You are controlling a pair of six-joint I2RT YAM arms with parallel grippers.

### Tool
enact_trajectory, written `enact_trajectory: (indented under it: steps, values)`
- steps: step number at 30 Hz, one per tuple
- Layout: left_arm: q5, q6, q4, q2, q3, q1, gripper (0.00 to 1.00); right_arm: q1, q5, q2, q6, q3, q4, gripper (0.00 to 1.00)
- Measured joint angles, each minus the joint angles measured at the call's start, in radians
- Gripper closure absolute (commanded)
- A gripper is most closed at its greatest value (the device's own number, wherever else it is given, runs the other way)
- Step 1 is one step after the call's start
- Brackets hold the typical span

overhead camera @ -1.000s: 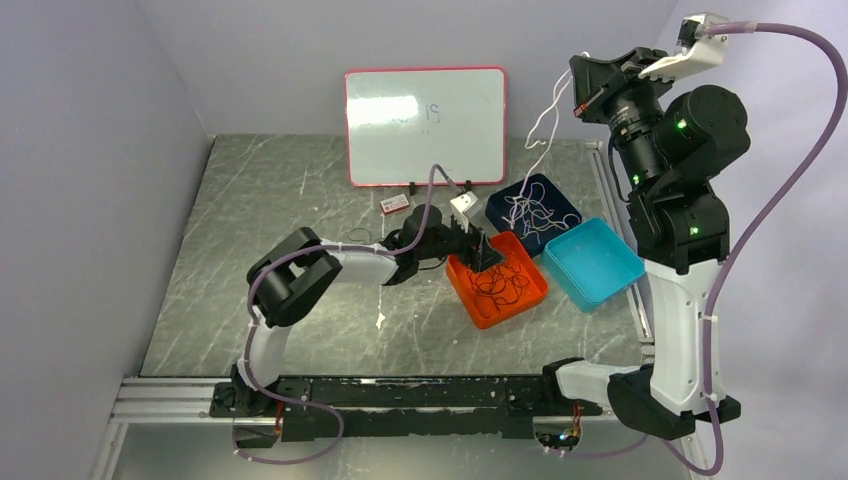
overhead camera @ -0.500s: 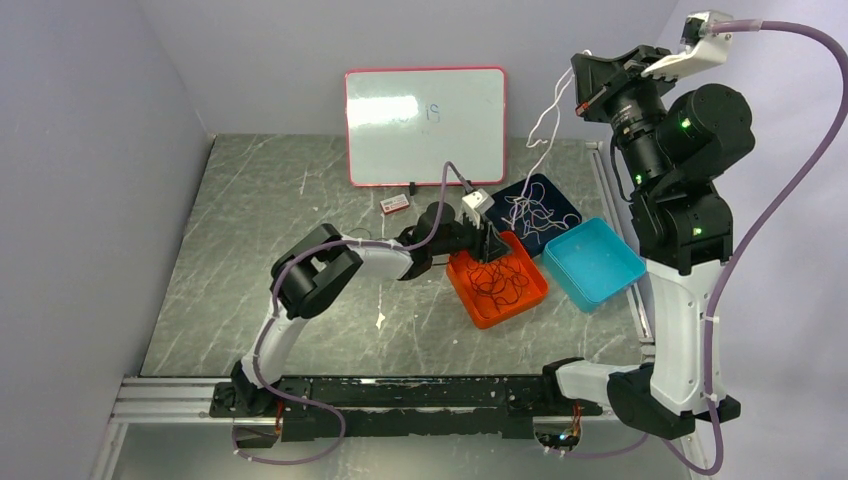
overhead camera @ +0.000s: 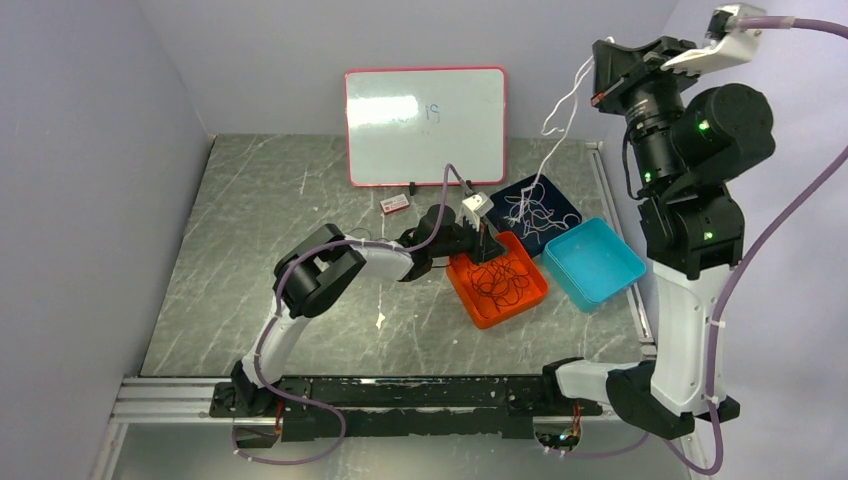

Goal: Untangle the cables

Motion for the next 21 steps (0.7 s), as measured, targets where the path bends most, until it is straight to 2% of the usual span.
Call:
enact_trajectory:
  steps: [9, 17, 19, 21]
  values:
    - [-0.037, -0.013, -0.057, 0.000, -0.010, -0.003, 0.93, 0.000, 0.097, 0.006, -0.069, 0.153, 0.046, 1.00]
    - [-0.054, 0.013, -0.130, 0.000, -0.011, -0.035, 0.92, 0.000, 0.139, -0.025, -0.098, 0.135, 0.104, 1.00]
    - [-0.056, 0.031, -0.162, -0.004, -0.011, -0.049, 0.88, 0.000, 0.143, -0.023, -0.101, 0.122, 0.101, 1.00]
    - [-0.059, 0.045, -0.195, -0.011, -0.013, -0.063, 0.78, 0.000, 0.143, -0.021, -0.104, 0.099, 0.101, 1.00]
